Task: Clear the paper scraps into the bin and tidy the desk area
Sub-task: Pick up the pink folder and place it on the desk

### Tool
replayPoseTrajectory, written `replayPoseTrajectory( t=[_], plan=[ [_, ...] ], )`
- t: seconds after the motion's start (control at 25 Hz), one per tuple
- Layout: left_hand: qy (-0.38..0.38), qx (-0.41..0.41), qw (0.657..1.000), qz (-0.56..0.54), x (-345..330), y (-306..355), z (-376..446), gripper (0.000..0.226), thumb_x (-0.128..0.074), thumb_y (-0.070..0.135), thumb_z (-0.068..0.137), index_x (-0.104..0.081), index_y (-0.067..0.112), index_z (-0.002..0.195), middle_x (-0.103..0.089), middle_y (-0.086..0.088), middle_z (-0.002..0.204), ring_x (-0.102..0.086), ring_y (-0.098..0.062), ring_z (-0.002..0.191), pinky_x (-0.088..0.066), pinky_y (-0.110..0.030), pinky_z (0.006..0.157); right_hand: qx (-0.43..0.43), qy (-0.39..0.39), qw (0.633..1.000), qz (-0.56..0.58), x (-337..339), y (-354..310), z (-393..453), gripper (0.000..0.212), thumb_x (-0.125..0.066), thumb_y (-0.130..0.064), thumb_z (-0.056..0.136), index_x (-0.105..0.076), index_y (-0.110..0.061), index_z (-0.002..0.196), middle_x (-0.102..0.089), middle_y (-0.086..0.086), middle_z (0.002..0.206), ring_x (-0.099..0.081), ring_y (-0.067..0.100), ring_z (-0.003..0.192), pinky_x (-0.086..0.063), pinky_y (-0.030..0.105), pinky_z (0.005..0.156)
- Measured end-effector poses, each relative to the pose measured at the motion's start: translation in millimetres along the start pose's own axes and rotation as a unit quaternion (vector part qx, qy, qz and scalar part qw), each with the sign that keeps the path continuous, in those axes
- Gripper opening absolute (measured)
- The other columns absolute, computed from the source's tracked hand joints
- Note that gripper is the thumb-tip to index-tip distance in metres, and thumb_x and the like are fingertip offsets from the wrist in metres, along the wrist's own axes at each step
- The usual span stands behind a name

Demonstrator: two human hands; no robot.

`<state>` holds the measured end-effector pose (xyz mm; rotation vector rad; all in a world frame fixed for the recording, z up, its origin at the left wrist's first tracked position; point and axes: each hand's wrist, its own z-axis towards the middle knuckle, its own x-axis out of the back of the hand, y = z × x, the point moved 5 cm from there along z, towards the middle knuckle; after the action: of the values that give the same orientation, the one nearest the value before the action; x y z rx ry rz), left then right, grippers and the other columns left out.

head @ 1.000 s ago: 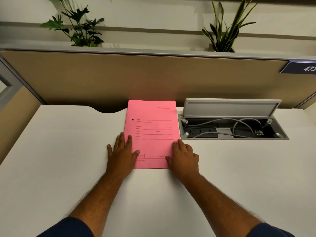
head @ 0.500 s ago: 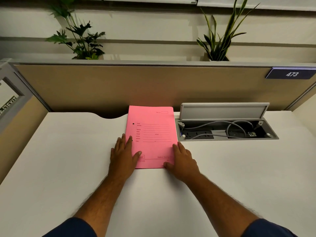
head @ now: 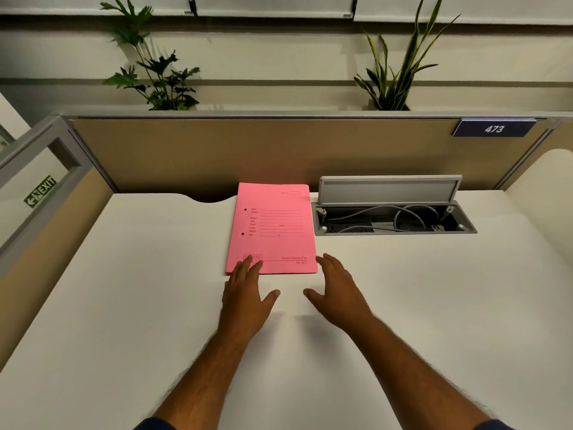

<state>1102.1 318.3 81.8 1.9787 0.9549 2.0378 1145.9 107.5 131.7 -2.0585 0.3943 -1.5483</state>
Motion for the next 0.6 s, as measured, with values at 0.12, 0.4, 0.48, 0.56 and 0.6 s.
replayPoseTrajectory(
  t=[0.12, 0.4, 0.48, 0.56, 0.6],
  plan=[
    [0.012, 0.016, 1.0, -0.024, 7, 12, -36, 0.087, -0.076, 0.055, 0.088, -0.033, 0.033, 0.16, -0.024, 0.005, 0.173, -0.024, -0.025, 0.158, -0.04, -0.054, 0.12, 0.005, 0.01, 1.0, 0.016, 20, 9, -31, 0.084, -0.073, -0.045, 0.096, -0.027, -0.028, 0.164, -0.024, -0.003, 0.175, -0.03, 0.022, 0.158, -0.032, 0.042, 0.125],
    [0.064, 0.038, 0.996, -0.045, 25, 46, -125, 0.082, -0.074, 0.051, 0.092, -0.034, 0.032, 0.16, -0.02, 0.009, 0.174, -0.016, -0.018, 0.16, -0.036, -0.049, 0.123, 0.107, -0.006, 0.994, 0.026, 52, 40, -108, 0.079, -0.073, -0.04, 0.097, -0.033, -0.023, 0.163, -0.03, -0.003, 0.172, -0.032, 0.017, 0.156, -0.031, 0.034, 0.126],
    [0.08, 0.044, 0.995, -0.046, 22, 57, -157, 0.078, -0.074, 0.046, 0.094, -0.035, 0.03, 0.16, -0.022, 0.008, 0.173, -0.017, -0.017, 0.16, -0.033, -0.049, 0.125, 0.132, -0.017, 0.991, 0.025, 60, 55, -128, 0.078, -0.074, -0.039, 0.097, -0.034, -0.025, 0.162, -0.032, -0.003, 0.171, -0.034, 0.016, 0.155, -0.032, 0.033, 0.125],
    [0.095, 0.061, 0.992, -0.05, 17, 70, -195, 0.077, -0.073, 0.044, 0.095, -0.034, 0.03, 0.161, -0.024, 0.007, 0.173, -0.019, -0.017, 0.16, -0.032, -0.049, 0.125, 0.159, -0.034, 0.986, 0.023, 66, 71, -150, 0.078, -0.074, -0.04, 0.096, -0.034, -0.026, 0.162, -0.032, -0.004, 0.17, -0.035, 0.017, 0.154, -0.033, 0.033, 0.124],
    [0.097, 0.067, 0.992, -0.054, 12, 74, -211, 0.078, -0.073, 0.043, 0.096, -0.034, 0.03, 0.161, -0.025, 0.007, 0.173, -0.019, -0.016, 0.16, -0.032, -0.048, 0.126, 0.168, -0.043, 0.985, 0.022, 68, 78, -159, 0.078, -0.074, -0.041, 0.096, -0.034, -0.027, 0.162, -0.032, -0.005, 0.17, -0.036, 0.017, 0.154, -0.034, 0.033, 0.123]
  ],
)
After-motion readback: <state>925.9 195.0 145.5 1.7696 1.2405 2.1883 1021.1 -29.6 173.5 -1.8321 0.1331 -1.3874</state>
